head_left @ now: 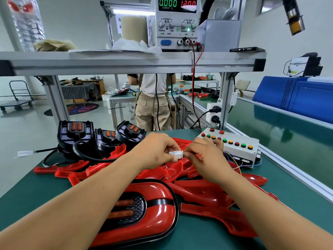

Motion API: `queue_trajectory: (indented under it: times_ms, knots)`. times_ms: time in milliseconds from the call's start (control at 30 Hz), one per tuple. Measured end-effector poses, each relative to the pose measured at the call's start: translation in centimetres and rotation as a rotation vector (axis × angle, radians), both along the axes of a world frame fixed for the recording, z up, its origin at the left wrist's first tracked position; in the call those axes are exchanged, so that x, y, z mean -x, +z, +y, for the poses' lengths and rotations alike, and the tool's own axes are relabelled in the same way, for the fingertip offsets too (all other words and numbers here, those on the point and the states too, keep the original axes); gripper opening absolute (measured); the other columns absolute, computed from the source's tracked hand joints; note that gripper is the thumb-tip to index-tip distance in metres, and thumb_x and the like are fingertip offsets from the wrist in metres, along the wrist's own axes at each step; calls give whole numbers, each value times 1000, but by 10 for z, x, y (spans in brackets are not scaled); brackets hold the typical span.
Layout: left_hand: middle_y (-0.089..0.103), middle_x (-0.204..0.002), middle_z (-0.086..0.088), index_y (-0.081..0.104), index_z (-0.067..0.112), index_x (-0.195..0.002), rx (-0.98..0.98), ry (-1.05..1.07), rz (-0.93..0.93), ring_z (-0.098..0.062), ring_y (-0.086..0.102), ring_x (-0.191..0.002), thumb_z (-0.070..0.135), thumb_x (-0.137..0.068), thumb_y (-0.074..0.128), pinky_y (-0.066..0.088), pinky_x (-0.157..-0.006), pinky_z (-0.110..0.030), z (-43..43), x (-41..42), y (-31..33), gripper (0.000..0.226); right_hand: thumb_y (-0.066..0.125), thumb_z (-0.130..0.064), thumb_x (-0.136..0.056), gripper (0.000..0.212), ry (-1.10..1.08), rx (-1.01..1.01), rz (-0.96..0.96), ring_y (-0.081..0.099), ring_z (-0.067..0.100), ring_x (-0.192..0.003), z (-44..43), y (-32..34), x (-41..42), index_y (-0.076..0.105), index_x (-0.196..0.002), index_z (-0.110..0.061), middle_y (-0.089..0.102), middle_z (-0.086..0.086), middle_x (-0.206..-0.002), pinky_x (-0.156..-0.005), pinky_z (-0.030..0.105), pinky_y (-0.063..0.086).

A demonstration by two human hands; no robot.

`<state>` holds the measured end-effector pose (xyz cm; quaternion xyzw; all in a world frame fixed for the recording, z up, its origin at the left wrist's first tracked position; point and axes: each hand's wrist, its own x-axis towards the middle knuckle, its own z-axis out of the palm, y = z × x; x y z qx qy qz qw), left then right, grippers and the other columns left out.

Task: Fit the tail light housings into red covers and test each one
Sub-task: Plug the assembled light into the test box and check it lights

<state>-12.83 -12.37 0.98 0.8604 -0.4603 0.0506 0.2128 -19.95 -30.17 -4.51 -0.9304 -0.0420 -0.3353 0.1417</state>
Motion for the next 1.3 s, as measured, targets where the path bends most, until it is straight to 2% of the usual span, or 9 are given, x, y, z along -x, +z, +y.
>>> queue_trajectory:
  times_ms: [133, 267, 333, 400, 533, 667, 833, 1000, 1300]
  knots:
    - [53, -114, 12, 53, 36, -137, -15, 46, -56, -4, 50, -106, 30, -88, 69, 36, -101, -21, 26, 6, 8, 52, 44, -58, -93, 34, -269, 28, 263, 49, 14, -119, -9, -2, -18, 61, -112, -35, 60, -12, -116, -101, 40, 19]
    - [47, -122, 30, 38, 59, -130, 59, 67, 116, 15, 46, -111, 59, -78, 68, 41, -94, -9, 102, 18, 8, 60, 35, -67, -91, 45, -357, 2, 409, 56, 20, -108, -31, 3, -30, 54, -106, -29, 63, -5, -110, -102, 45, 28]
    - [25, -138, 44, 21, 66, -138, 2, 39, 150, 24, 23, -128, 81, -59, 69, 26, -103, -3, 141, 28, 0, 93, 32, -68, -90, 43, -367, 30, 466, 54, 19, -95, -39, 3, -36, 48, -93, -28, 61, -5, -101, -98, 46, 32]
    - [-5, -145, 48, -6, 67, -141, -137, 60, 211, 18, -7, -140, 89, -42, 71, 7, -117, -19, 167, 38, -15, 127, 31, -66, -92, 42, -374, 54, 517, 51, 19, -94, -43, 1, -42, 44, -89, -26, 59, -3, -104, -97, 45, 34]
    - [-45, -134, 42, -36, 65, -128, -445, 94, 156, 14, -51, -118, 97, -29, 64, -21, -109, -37, 180, 48, -44, 145, 27, -61, -96, 46, -400, 90, 618, 47, 25, -123, -46, 0, -55, 46, -102, -19, 51, 7, -135, -110, 48, 26]
    - [-47, -141, 30, -31, 63, -134, -387, 124, 64, -5, -49, -130, 102, -26, 55, -24, -113, -46, 183, 42, -51, 144, 22, -65, -95, 68, -415, 119, 690, 17, 20, -148, -49, -1, -65, 44, -135, -15, 19, 3, -161, -117, 50, 9]
    - [-47, -147, 17, -32, 43, -141, -382, 213, -171, -11, -48, -133, 110, -20, 36, -42, -99, -43, 183, 47, -50, 154, 19, -70, -92, 63, -429, 100, 721, 3, 14, -150, -53, 6, -72, 45, -129, -26, 16, 0, -162, -116, 49, 1]
    - [14, -163, -9, 25, 17, -154, -405, 245, -321, -26, -1, -151, 110, -35, 22, -2, -109, -57, 184, 59, -48, 151, 15, -71, -92, 71, -436, 152, 756, -5, 12, -150, -53, 6, -80, 42, -134, -20, 13, 1, -163, -116, 50, -1]
    - [13, -164, -2, 46, 22, -143, -363, 266, -312, -24, 0, -152, 107, -49, 27, -4, -112, -52, 177, 58, -60, 128, 16, -73, -90, 64, -454, 71, 738, 11, 15, -149, -50, 5, -85, 52, -116, -26, 27, 6, -156, -116, 50, 3]
